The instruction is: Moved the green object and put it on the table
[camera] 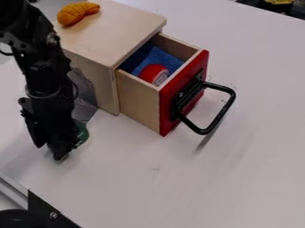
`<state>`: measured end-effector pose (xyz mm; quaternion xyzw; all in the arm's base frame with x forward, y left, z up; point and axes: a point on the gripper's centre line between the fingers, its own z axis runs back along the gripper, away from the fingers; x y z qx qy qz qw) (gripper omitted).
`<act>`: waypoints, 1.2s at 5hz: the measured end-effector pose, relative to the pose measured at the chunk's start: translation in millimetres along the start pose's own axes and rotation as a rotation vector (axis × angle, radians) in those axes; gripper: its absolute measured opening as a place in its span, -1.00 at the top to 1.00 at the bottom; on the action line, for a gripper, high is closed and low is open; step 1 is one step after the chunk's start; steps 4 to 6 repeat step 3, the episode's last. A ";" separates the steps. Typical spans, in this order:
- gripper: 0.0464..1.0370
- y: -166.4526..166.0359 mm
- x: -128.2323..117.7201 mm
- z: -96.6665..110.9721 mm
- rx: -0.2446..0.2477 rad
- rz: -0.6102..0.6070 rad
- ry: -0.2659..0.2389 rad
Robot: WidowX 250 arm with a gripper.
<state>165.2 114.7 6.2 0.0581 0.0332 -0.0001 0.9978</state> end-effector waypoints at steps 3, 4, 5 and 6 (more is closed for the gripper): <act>-0.92 8.3 -0.1 107.2 0.030 0.009 -0.074; -0.92 8.3 -0.1 107.2 0.030 0.009 -0.074; -0.92 8.3 -0.1 107.2 0.030 0.009 -0.074; -0.92 8.3 -0.1 107.2 0.030 0.009 -0.074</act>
